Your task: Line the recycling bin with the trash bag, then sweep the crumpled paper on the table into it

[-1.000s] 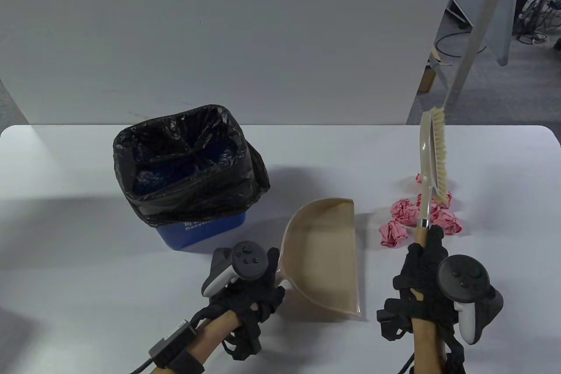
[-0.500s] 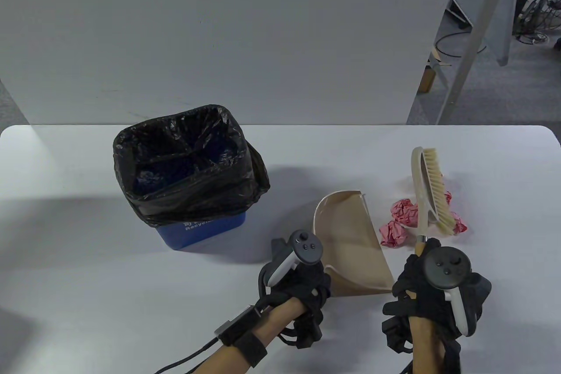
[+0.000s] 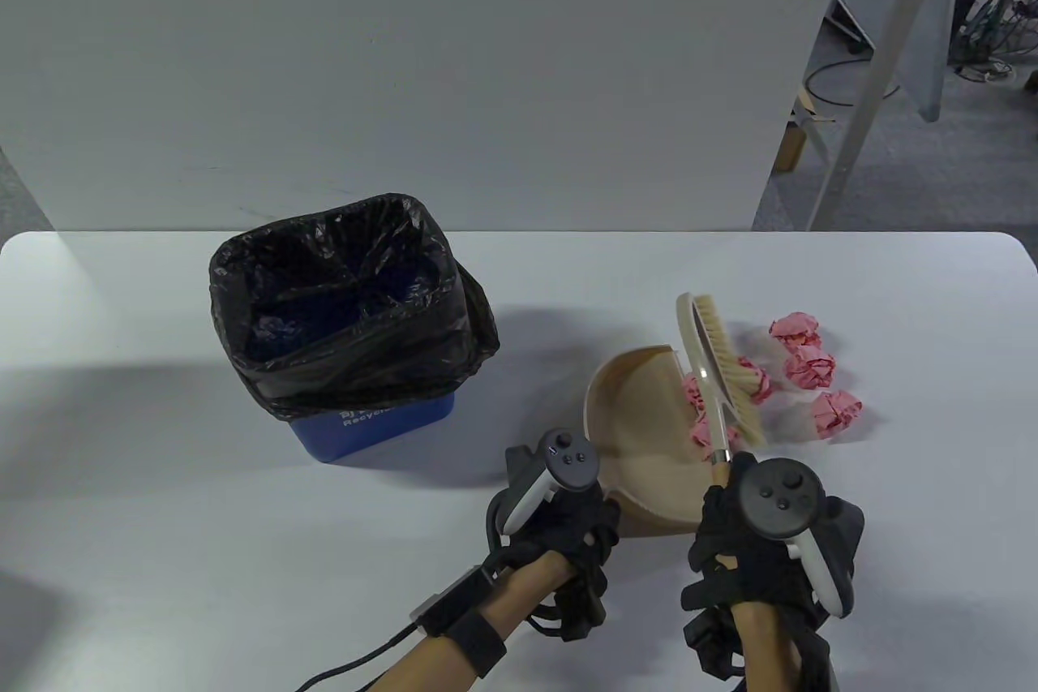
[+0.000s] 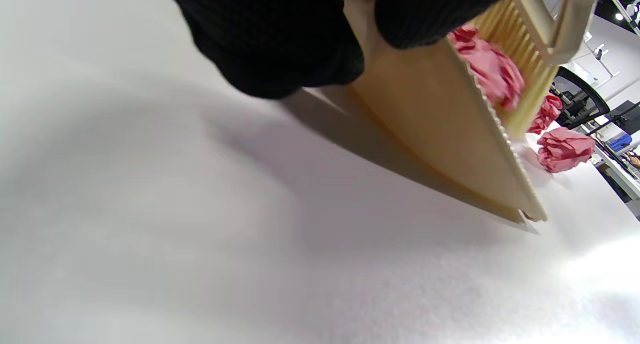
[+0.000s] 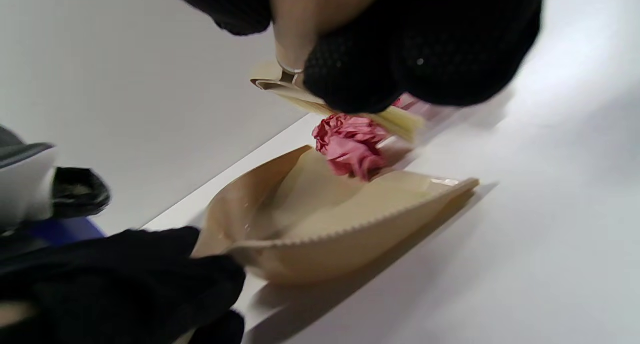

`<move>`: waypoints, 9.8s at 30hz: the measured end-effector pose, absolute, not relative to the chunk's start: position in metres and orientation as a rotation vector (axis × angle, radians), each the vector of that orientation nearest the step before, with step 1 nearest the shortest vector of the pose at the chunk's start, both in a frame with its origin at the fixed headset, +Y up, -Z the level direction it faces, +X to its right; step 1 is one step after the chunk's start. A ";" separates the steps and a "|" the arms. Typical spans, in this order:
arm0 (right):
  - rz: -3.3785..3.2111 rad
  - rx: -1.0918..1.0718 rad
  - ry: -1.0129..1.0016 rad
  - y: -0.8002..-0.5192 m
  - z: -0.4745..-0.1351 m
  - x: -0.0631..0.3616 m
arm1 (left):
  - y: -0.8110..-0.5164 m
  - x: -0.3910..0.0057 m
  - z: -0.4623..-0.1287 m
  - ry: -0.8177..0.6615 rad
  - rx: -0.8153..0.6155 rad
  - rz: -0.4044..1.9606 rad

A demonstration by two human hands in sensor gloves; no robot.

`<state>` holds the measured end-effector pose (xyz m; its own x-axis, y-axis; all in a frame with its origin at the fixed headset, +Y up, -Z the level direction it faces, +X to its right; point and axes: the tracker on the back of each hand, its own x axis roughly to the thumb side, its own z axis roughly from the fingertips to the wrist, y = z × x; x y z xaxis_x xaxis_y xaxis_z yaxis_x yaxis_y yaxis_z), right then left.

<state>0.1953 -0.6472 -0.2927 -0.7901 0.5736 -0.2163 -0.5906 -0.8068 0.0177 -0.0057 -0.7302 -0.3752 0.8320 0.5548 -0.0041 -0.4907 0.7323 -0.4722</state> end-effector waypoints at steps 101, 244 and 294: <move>1.942 -0.298 -0.184 -0.672 -0.303 0.222 | -0.519 -0.305 -0.327 0.195 0.471 0.335; 2.036 0.122 0.275 -0.661 -0.303 0.197 | -0.727 -0.092 -0.375 -0.010 -0.499 0.761; 2.280 0.274 0.121 -0.657 -0.307 0.193 | -0.726 -0.099 -0.385 -0.103 -0.489 0.727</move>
<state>0.1932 -0.6567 -0.3067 -0.6421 0.7502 0.1576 -0.7293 -0.6612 0.1759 -0.0991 -0.7264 -0.3849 0.7476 0.6597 -0.0763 -0.6124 0.6404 -0.4635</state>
